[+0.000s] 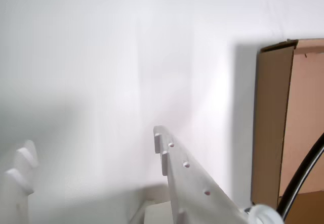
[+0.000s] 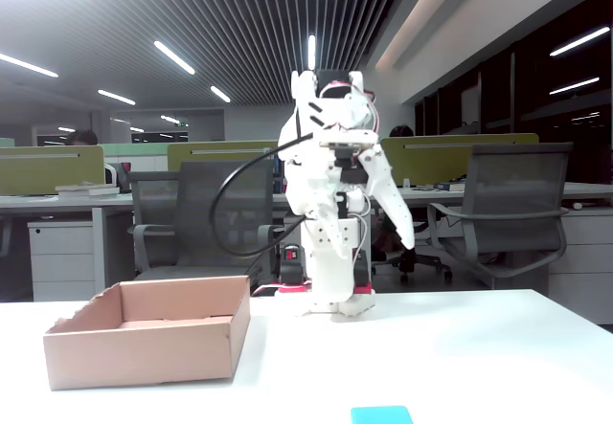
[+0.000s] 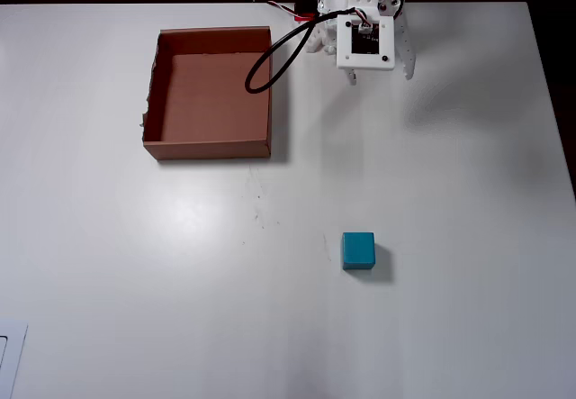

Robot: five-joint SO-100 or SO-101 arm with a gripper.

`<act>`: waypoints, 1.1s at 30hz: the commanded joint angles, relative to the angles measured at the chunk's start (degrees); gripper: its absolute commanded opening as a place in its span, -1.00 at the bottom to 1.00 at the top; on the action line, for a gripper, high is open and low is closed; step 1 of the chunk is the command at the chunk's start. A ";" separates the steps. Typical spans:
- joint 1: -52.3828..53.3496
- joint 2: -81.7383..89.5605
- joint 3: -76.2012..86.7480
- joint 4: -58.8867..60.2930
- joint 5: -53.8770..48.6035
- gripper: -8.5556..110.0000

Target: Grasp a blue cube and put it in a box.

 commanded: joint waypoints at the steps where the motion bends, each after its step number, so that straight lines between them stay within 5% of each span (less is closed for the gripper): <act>1: 0.97 -7.47 -11.60 -0.35 -0.62 -0.33; 10: 5.36 -33.66 -33.22 -7.73 -0.70 -0.32; 33: 7.91 -69.87 -62.14 -13.45 -0.09 -0.32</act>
